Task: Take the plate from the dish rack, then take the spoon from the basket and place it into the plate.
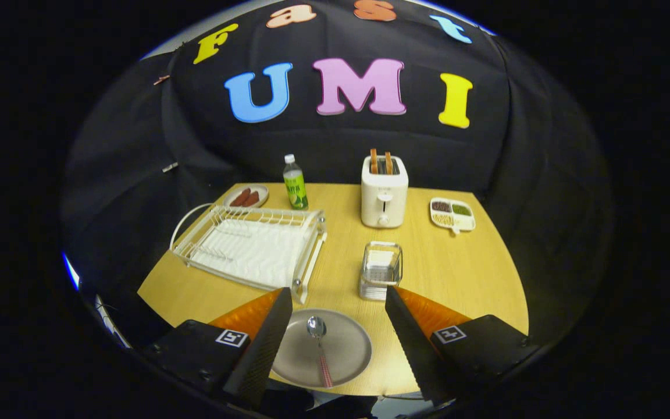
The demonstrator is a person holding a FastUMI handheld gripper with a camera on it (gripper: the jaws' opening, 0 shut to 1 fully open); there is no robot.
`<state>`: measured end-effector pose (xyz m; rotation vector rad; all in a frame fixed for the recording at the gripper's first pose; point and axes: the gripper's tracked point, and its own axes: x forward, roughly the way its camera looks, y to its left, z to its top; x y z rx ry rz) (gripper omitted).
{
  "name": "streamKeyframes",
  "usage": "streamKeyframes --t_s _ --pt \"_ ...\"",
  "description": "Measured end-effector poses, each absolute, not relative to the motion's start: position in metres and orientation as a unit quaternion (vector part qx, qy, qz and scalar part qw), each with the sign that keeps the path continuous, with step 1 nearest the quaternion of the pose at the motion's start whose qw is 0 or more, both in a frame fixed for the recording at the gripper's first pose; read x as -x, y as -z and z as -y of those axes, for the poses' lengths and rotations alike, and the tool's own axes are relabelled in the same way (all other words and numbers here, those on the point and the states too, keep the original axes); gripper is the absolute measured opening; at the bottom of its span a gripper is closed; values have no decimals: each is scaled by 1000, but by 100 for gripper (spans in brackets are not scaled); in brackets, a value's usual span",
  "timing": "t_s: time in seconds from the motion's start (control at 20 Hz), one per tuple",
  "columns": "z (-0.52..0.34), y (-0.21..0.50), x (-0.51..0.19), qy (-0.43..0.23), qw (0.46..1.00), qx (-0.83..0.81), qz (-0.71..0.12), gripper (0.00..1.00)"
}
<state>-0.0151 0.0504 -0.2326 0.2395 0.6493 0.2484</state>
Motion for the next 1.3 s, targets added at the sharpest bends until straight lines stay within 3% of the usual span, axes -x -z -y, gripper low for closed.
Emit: streamKeyframes --t_s 0.65,1.3 --pt "-16 38 -33 -96 981 -121 -120 98" --pt "0 20 -30 -78 987 -101 -94 98"
